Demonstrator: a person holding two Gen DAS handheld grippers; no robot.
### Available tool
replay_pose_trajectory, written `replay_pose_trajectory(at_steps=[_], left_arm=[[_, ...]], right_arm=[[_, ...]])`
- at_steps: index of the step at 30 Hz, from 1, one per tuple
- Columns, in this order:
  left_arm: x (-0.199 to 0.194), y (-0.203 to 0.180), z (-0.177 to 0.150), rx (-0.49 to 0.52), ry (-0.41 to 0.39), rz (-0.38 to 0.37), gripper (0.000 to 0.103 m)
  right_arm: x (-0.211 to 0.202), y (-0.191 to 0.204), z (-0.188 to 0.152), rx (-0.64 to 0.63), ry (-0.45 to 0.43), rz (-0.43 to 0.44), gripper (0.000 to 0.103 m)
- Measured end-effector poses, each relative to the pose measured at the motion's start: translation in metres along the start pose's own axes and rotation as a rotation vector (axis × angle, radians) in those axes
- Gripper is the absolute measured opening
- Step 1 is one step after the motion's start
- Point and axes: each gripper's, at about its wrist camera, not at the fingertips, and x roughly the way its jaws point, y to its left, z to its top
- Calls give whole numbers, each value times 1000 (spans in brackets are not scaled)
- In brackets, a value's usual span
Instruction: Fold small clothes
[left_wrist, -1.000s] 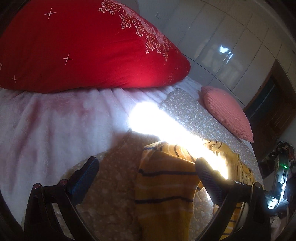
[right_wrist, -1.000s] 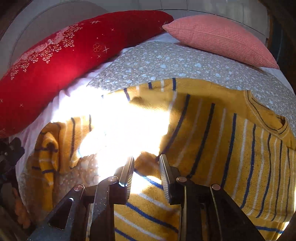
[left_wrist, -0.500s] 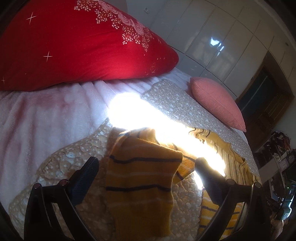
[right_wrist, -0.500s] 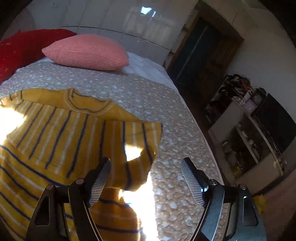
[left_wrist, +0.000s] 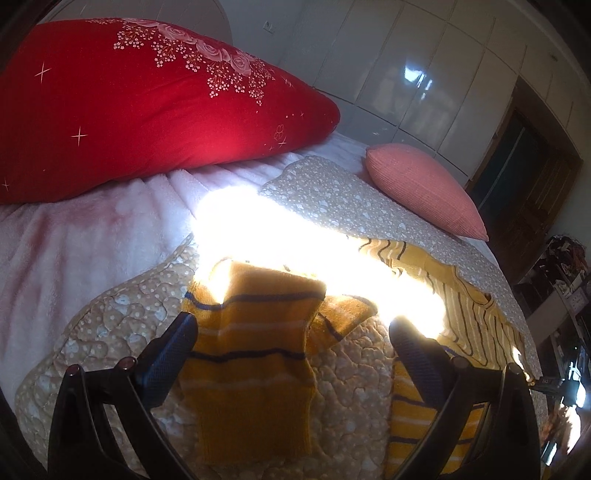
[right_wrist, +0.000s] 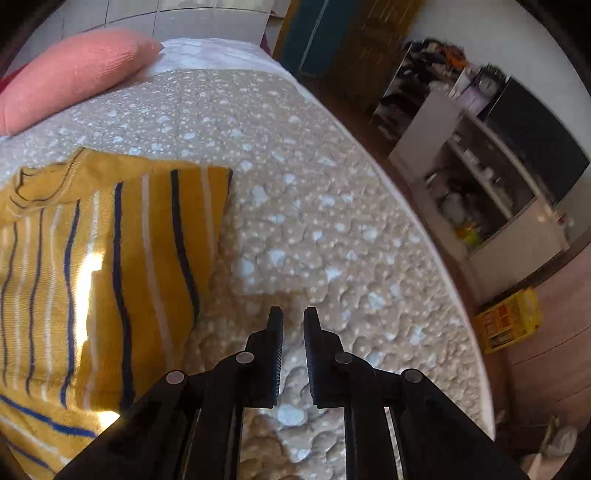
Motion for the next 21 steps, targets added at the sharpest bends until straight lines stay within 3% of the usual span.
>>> replay_pose_trajectory(at_steps=[2, 3, 5, 8, 11, 13, 14, 15, 17, 21], left_arm=[[-2, 2, 1, -2, -2, -5, 103], [-2, 3, 1, -2, -1, -4, 103], [-1, 5, 1, -13, 9, -9, 103], [3, 6, 1, -45, 36, -49, 103], [3, 0, -2, -47, 40, -62, 103], [3, -7, -5, -16, 31, -46, 103], [2, -12, -7, 5, 22, -31, 103], [0, -15, -9, 27, 9, -10, 103], [-5, -19, -11, 69, -19, 38, 103], [-20, -13, -3, 82, -59, 54, 103]], right_arm=[[-28, -17, -21, 39, -26, 137, 18], [-42, -22, -36, 40, -26, 222, 36], [-65, -27, -71, 26, -11, 387, 62], [-90, -22, -129, -18, 34, 529, 65], [-98, -1, -177, -61, 78, 596, 65], [-94, 13, -198, -105, 79, 562, 51], [-95, 18, -205, -119, 68, 549, 31], [-97, 18, -207, -108, 72, 573, 18], [-105, 3, -202, -59, 81, 577, 10], [-108, -40, -196, -61, 62, 358, 4]])
